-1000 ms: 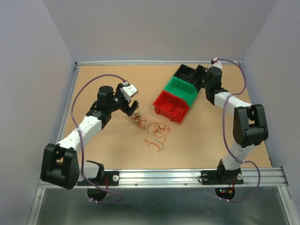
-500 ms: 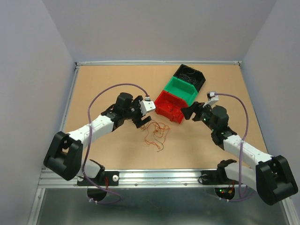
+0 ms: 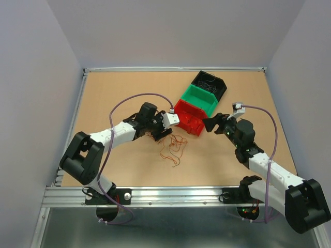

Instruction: Untangle the cables

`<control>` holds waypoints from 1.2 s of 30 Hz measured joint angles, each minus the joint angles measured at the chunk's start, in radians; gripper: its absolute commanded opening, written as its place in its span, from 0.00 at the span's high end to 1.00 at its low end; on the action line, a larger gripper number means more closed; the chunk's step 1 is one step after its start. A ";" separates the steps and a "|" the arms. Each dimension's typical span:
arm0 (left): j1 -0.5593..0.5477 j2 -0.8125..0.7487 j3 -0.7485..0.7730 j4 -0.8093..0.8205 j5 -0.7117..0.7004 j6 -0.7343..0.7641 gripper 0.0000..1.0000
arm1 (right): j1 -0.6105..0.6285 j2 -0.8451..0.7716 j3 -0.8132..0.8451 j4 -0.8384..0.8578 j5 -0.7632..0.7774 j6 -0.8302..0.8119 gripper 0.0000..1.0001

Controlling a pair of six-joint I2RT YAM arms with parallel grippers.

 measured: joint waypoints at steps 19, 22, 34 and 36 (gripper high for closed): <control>-0.007 0.066 0.055 -0.112 0.046 0.009 0.82 | 0.000 -0.014 -0.001 -0.003 -0.002 -0.009 0.27; -0.008 0.077 0.058 -0.134 0.046 0.011 1.00 | 0.000 -0.014 -0.001 -0.003 -0.020 -0.018 0.29; 0.114 -0.105 0.019 -0.060 0.084 -0.035 1.00 | 0.111 0.098 0.001 -0.010 -0.348 -0.132 0.27; 0.155 -0.166 0.005 -0.023 0.095 -0.052 1.00 | 0.153 0.134 0.013 -0.027 -0.357 -0.159 0.27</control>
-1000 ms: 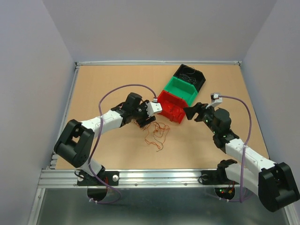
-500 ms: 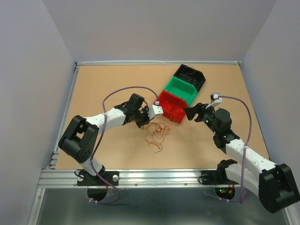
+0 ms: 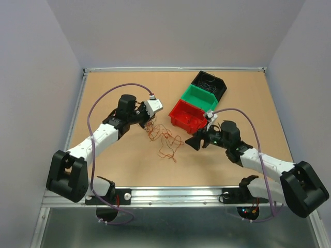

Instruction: Untangle the cables

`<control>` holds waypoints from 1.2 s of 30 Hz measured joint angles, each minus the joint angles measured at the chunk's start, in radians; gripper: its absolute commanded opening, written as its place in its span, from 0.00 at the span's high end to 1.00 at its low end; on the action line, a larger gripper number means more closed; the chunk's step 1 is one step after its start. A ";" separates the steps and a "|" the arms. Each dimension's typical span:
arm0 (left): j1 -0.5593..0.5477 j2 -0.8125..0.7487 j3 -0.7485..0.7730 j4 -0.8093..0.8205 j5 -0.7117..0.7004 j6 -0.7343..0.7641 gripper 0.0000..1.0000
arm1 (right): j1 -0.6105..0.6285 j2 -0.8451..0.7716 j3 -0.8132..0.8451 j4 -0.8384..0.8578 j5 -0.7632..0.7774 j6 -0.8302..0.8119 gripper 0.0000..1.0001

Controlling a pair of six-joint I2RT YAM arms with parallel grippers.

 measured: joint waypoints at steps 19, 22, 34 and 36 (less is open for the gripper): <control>0.034 -0.072 -0.042 0.087 0.007 -0.047 0.82 | 0.249 0.369 0.270 -0.201 0.256 -0.149 0.32; 0.034 -0.071 -0.043 0.087 0.006 -0.047 0.79 | 0.264 0.414 0.296 -0.225 0.264 -0.165 0.50; 0.034 -0.069 -0.048 0.090 0.010 -0.046 0.64 | 0.310 0.366 0.313 -0.272 0.164 -0.222 0.99; 0.034 -0.071 -0.054 0.094 0.014 -0.046 0.60 | 0.312 0.247 0.276 -0.246 0.137 -0.209 0.99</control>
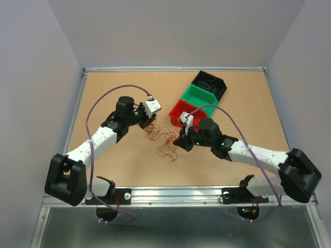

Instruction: Untangle the cables

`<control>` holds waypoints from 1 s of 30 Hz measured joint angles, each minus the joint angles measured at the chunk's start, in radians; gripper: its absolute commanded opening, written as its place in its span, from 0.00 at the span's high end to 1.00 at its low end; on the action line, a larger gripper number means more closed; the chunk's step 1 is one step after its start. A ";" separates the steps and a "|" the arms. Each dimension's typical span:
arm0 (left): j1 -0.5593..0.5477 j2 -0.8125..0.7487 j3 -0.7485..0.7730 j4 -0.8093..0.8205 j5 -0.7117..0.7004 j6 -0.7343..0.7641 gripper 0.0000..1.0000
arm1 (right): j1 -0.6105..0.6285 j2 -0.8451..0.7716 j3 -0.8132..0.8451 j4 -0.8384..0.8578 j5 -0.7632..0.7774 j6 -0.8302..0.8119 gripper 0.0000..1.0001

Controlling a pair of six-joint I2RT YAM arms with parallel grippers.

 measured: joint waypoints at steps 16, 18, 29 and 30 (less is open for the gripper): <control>0.043 -0.268 -0.148 0.145 0.068 -0.061 0.18 | 0.006 -0.335 0.382 -0.043 -0.008 0.081 0.99; 0.054 -0.318 -0.154 0.158 0.107 -0.077 0.14 | 0.006 -0.322 0.465 -0.043 0.000 0.090 0.99; 0.053 -0.465 -0.253 0.272 0.210 -0.084 0.10 | 0.006 -0.152 0.840 -0.053 0.255 0.086 1.00; 0.053 -0.457 -0.256 0.270 0.217 -0.084 0.10 | 0.006 -0.139 0.856 -0.057 0.265 0.085 1.00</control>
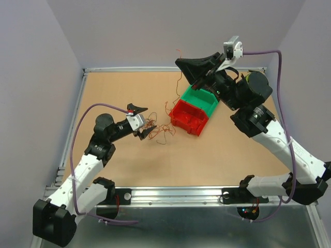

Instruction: Untangle the cables

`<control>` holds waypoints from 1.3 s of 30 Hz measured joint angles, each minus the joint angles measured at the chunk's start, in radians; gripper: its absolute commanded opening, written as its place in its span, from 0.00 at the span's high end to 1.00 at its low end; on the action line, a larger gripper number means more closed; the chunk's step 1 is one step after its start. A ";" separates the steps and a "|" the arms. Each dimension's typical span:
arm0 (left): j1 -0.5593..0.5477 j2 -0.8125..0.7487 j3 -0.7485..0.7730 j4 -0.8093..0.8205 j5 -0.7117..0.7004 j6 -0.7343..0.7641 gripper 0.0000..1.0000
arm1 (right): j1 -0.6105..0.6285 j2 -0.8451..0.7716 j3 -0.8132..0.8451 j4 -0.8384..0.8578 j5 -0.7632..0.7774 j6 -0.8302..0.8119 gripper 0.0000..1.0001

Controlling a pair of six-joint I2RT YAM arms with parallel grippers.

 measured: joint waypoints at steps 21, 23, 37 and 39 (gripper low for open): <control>-0.010 0.246 0.304 0.296 0.148 -0.296 0.14 | 0.000 0.159 0.126 0.010 0.006 0.065 1.00; -0.029 0.276 0.307 0.333 0.168 -0.316 0.15 | 0.000 0.170 0.125 0.030 0.003 0.078 0.99; -0.110 0.640 0.395 0.317 0.015 -0.306 0.60 | 0.000 0.192 0.126 0.151 0.079 0.109 1.00; -0.110 0.679 0.401 0.295 -0.056 -0.295 0.60 | 0.000 0.178 0.127 0.164 0.115 0.098 1.00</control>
